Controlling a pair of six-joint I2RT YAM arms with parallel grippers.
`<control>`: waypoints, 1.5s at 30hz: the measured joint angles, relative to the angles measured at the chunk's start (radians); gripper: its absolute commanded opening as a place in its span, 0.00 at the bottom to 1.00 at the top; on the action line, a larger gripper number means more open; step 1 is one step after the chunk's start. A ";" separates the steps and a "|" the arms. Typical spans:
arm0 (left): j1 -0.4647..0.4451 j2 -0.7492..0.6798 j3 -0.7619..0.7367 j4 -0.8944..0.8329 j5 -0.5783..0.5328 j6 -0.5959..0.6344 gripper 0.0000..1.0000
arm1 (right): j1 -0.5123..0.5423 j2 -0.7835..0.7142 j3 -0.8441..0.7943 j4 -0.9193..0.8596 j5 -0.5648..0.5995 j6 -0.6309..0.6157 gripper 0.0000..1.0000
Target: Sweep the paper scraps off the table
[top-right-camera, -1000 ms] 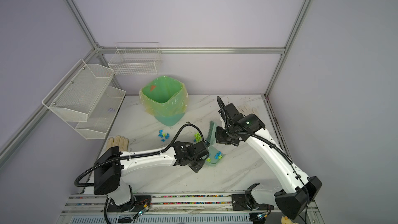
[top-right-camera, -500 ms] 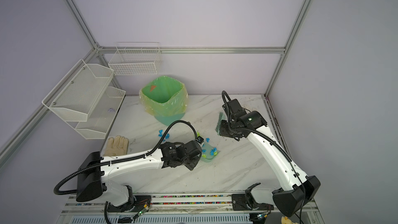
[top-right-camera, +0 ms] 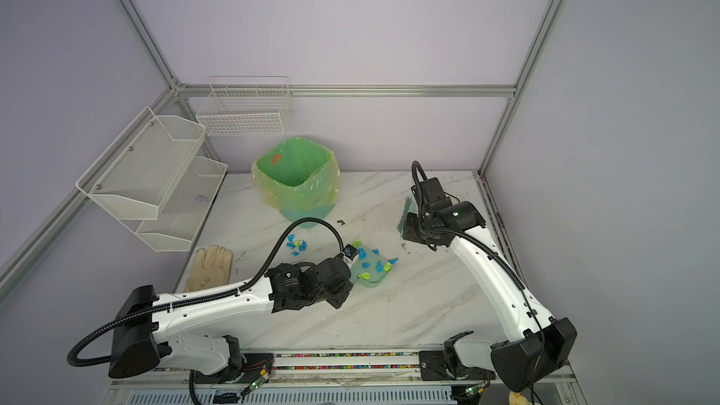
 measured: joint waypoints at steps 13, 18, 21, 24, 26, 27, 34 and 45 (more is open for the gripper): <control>-0.001 0.154 -0.063 0.097 0.051 -0.031 0.00 | -0.029 -0.013 -0.026 0.014 -0.004 -0.023 0.00; -0.001 0.171 -0.066 0.109 0.067 -0.042 0.02 | -0.037 -0.015 -0.035 0.019 -0.011 -0.037 0.00; -0.001 0.176 -0.066 0.111 0.078 -0.045 0.13 | -0.041 -0.015 -0.042 0.023 -0.019 -0.042 0.00; -0.001 0.196 -0.066 0.109 0.091 -0.053 0.21 | -0.045 -0.018 -0.050 0.027 -0.026 -0.045 0.00; -0.001 0.216 -0.066 0.104 0.101 -0.056 0.23 | -0.046 -0.019 -0.052 0.027 -0.028 -0.046 0.00; -0.001 0.224 -0.066 0.102 0.105 -0.060 0.24 | -0.046 -0.019 -0.052 0.027 -0.030 -0.046 0.00; -0.001 0.241 -0.066 0.087 0.117 -0.078 0.14 | -0.050 -0.023 -0.052 0.029 -0.045 -0.053 0.00; -0.001 0.241 -0.066 0.077 0.134 -0.097 0.00 | -0.053 -0.026 -0.052 0.030 -0.046 -0.060 0.00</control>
